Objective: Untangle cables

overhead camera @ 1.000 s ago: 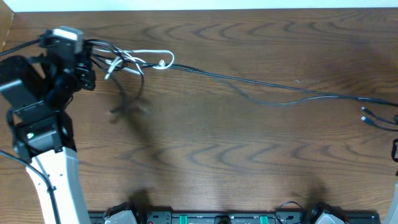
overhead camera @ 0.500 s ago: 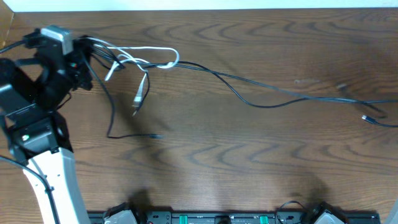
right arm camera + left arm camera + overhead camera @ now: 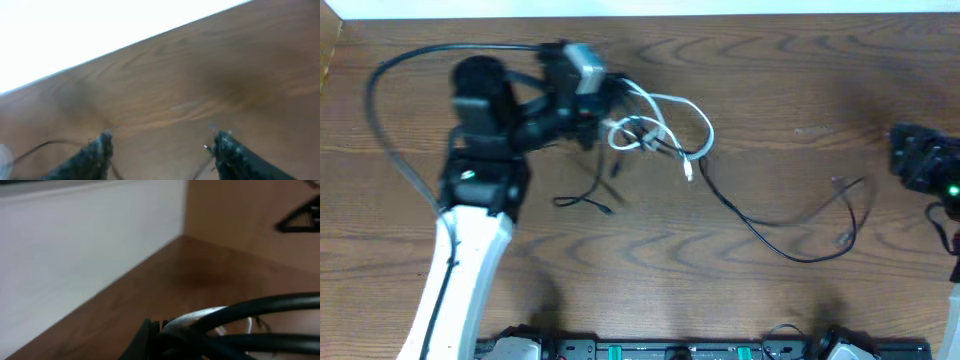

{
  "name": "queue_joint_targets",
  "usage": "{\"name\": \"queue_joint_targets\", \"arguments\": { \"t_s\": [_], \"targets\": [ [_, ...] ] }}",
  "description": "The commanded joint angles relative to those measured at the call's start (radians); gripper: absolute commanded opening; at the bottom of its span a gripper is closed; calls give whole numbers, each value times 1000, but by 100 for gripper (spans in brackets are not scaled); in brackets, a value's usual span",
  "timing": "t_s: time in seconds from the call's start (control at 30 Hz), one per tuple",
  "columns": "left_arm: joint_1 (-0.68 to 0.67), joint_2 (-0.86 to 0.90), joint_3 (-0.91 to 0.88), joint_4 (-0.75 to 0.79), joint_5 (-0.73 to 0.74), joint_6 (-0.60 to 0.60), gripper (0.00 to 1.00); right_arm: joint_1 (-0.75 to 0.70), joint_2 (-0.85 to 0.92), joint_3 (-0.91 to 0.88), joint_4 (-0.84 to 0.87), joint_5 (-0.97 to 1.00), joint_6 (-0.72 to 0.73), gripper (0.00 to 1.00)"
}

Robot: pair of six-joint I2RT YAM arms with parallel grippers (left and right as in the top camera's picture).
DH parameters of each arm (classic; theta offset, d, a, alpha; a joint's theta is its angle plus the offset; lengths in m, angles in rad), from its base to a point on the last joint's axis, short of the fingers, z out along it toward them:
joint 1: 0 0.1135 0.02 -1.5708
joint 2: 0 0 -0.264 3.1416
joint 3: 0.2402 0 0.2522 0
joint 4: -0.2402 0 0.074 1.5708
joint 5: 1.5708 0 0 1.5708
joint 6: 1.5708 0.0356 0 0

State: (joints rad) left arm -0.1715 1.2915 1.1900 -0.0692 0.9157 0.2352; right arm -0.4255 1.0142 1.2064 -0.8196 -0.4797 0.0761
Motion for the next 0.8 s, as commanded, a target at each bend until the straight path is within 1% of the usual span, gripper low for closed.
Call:
{"name": "queue_joint_targets", "arguments": {
  "t_s": [0.0,0.13,0.23,0.37,0.4,0.47,0.53,0.67,0.7,0.77],
  "targets": [
    [-101,73,11,48,19,-1,7,111,-8,10,-7,-47,-79,73],
    [-168,140,11,106,19,-1,7,241,-8,10,-7,-33,-92,73],
    [-196,185,11,137,19,-1,7,355,-8,10,-12,30,-92,73],
    [-200,219,11,143,18,-1,8,493,-8,10,-23,104,-93,79],
    [-200,224,11,142,18,-1,17,519,-8,10,-27,121,-93,79],
    [-200,228,11,142,15,-1,64,571,-8,10,-32,175,-93,80],
    [-200,228,11,135,16,-13,95,628,-8,10,-35,230,-93,82],
    [-200,228,11,127,50,-24,94,679,-7,10,-35,277,-93,82],
    [-200,228,11,127,49,-24,90,685,-6,10,-36,290,-93,82],
    [-193,228,11,127,32,-24,77,689,-6,10,-42,312,-93,81]
  ]
}}
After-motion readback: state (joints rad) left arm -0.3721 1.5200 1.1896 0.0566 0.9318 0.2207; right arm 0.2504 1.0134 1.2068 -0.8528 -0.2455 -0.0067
